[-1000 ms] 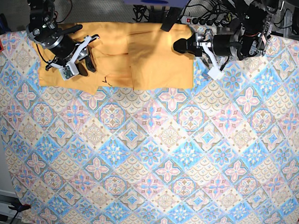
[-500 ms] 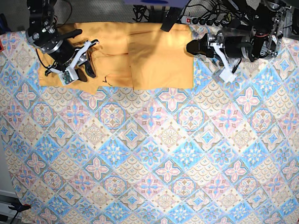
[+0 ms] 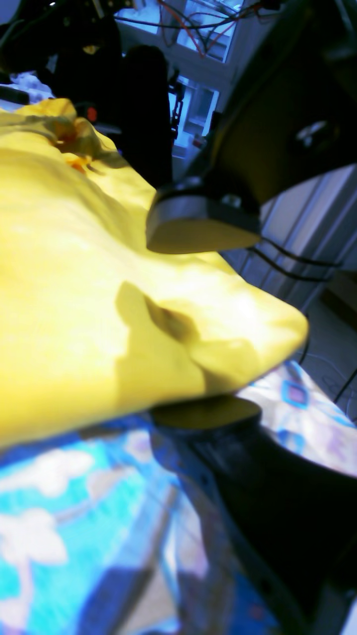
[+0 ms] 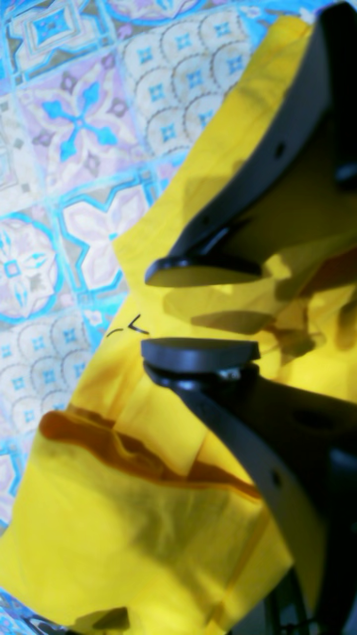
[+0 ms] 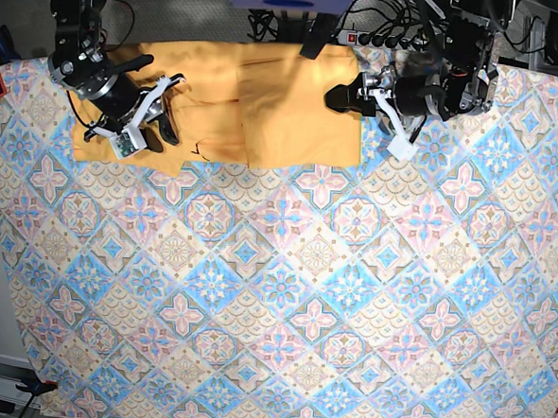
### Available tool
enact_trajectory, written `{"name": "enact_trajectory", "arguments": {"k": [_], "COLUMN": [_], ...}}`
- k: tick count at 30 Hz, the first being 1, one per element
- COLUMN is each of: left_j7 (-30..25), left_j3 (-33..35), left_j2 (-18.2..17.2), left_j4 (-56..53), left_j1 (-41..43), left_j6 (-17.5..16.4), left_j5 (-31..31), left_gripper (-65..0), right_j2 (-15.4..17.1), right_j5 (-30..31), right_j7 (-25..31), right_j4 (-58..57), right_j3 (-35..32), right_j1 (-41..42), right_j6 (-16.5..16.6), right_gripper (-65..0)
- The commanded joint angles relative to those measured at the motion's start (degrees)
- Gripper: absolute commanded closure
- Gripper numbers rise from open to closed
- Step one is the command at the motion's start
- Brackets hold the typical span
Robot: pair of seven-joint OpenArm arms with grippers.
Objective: Fold the T-shirt properly
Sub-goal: 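Pull the left gripper back toward its side, still holding fabric, then spread the shirt's ends apart with both grippers, stretching it flat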
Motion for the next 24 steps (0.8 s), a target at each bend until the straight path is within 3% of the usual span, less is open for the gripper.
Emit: {"name": "enact_trajectory", "arguments": {"k": [1, 4, 10, 14, 24], "left_j7": [0.6, 0.3, 0.3, 0.3, 0.8], "left_j3": [1.8, 5.8, 6.5, 6.2, -2.1], "left_j2": [0.6, 0.6, 0.7, 0.7, 0.4], "left_j4": [-0.2, -0.2, -0.2, 0.2, 0.3], "left_j1": [-0.3, -2.2, -3.1, -2.9, -2.9], "left_j6": [1.1, 1.1, 1.1, 1.1, 1.1], "left_j5": [3.6, 3.9, 3.6, 3.5, 3.5], "left_gripper": [-42.3, -37.3, -1.4, 0.0, 0.0], "right_j2": [0.6, 0.6, 0.7, 0.6, 0.9], "right_j5": [0.7, 0.7, 0.7, 0.7, 0.9], "right_j7": [1.5, 1.5, 1.6, 1.6, 1.5], "right_j4": [1.0, 1.0, 1.0, 1.0, -4.0], "right_j3": [0.4, 0.4, 0.5, 3.7, 17.1], "right_j1": [0.2, 0.2, 0.1, -0.1, -1.0], "right_j6": [0.3, 0.3, 0.3, 0.3, 0.4], "right_gripper": [-17.6, -17.6, -17.6, -17.6, -18.1]}}
